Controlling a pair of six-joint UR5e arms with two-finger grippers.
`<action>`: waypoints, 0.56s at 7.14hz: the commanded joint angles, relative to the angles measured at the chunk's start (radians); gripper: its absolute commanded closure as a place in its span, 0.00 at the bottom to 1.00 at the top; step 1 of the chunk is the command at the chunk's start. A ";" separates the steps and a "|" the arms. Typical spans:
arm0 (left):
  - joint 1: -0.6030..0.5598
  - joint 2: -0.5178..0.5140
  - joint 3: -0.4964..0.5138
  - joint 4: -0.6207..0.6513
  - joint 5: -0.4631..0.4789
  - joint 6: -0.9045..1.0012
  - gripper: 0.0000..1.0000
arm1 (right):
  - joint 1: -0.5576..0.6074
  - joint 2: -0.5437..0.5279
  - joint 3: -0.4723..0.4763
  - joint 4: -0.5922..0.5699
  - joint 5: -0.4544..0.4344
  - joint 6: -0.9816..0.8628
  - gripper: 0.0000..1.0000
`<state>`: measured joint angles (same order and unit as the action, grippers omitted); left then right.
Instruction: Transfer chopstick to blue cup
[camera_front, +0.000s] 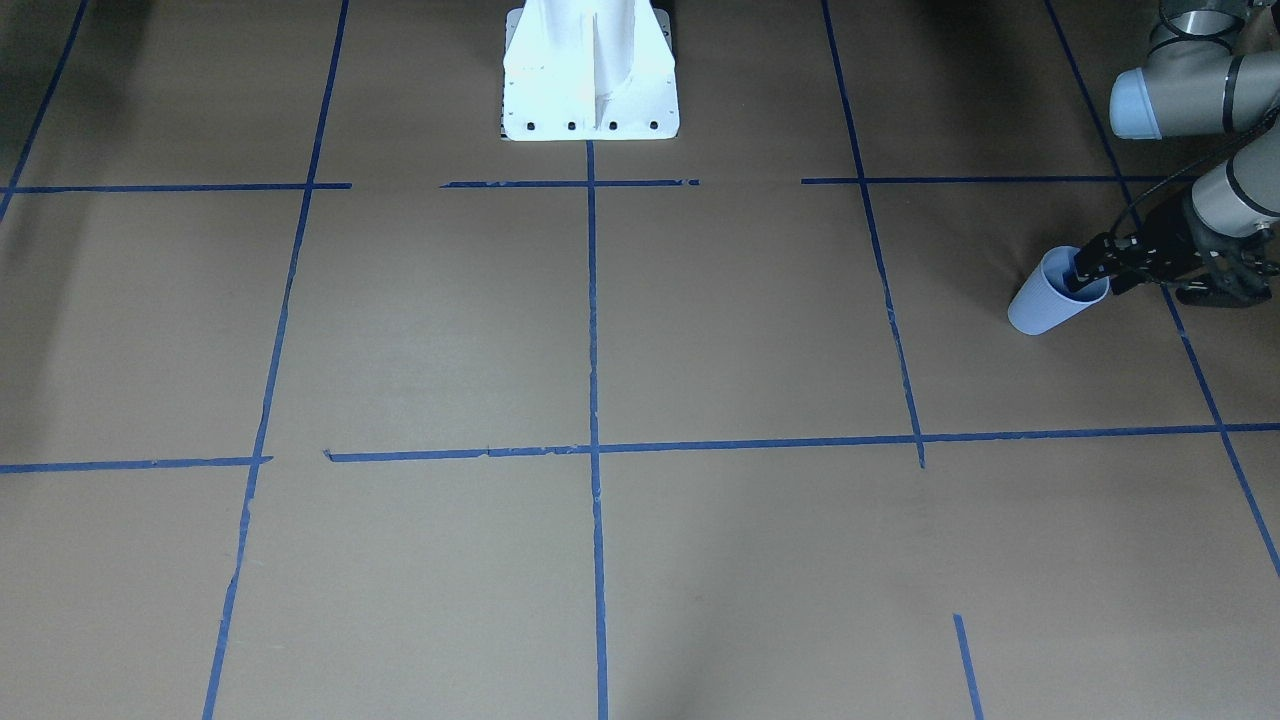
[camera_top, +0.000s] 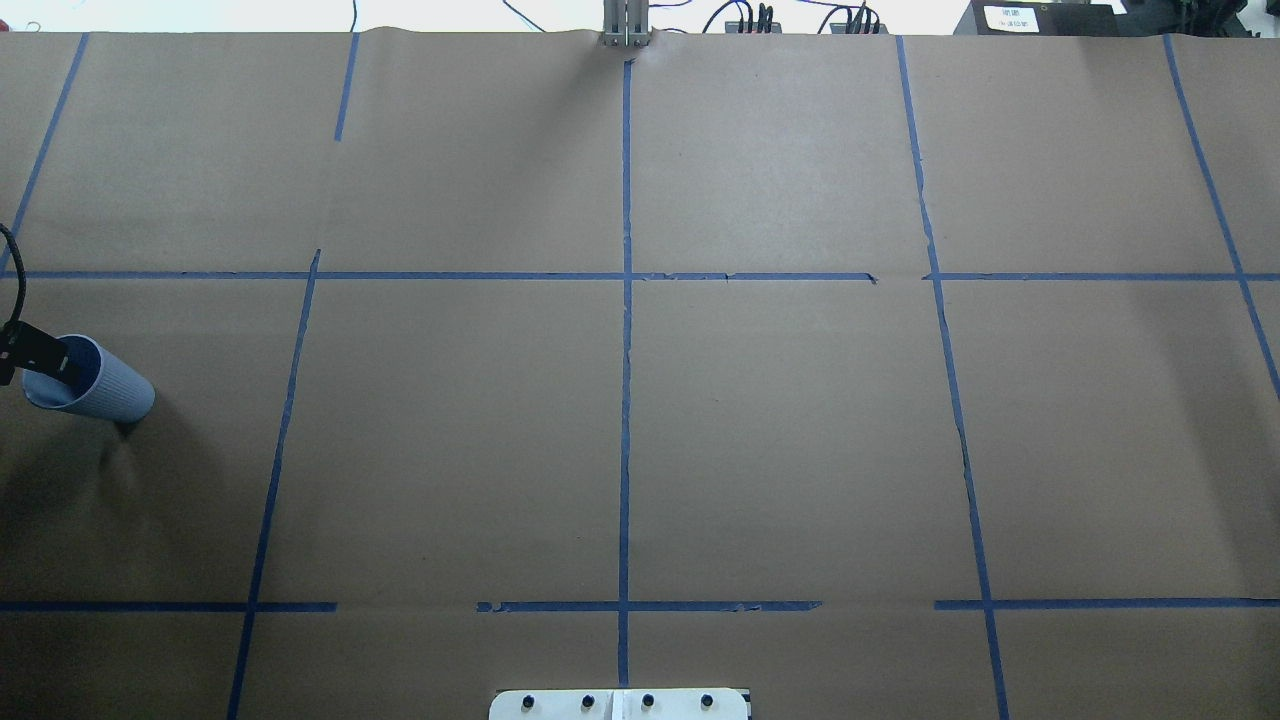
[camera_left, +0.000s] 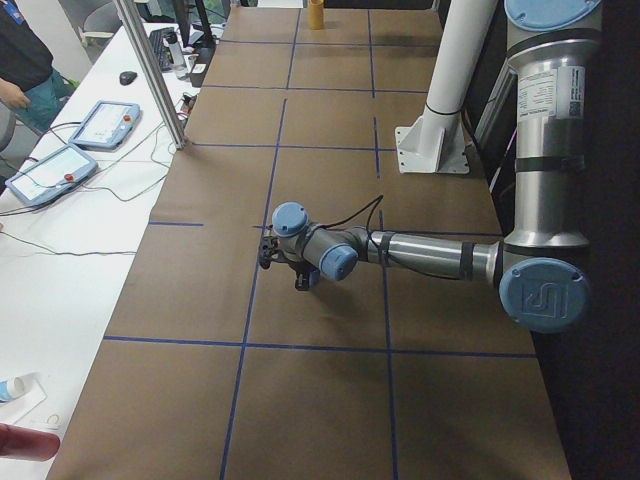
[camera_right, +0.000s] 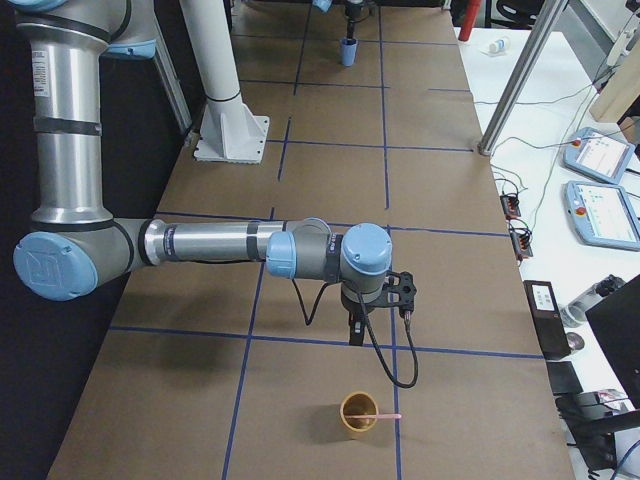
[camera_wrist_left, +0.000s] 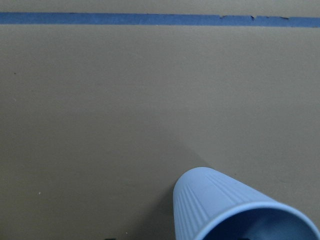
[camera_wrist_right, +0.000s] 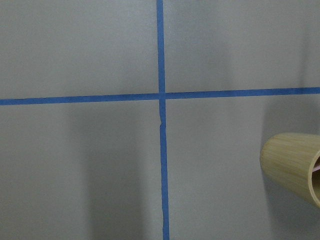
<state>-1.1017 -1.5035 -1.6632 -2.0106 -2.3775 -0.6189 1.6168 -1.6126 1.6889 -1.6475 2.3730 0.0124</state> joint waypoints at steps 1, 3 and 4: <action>0.000 -0.018 -0.001 0.001 -0.002 -0.051 1.00 | 0.000 -0.001 0.000 0.000 0.002 0.000 0.01; -0.006 -0.021 -0.033 0.012 -0.014 -0.065 1.00 | 0.000 -0.003 0.024 0.000 0.008 0.000 0.01; -0.007 -0.038 -0.087 0.065 -0.012 -0.065 1.00 | 0.000 0.003 0.038 0.000 -0.001 0.000 0.01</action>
<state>-1.1062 -1.5277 -1.7003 -1.9885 -2.3883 -0.6805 1.6168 -1.6128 1.7101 -1.6475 2.3770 0.0123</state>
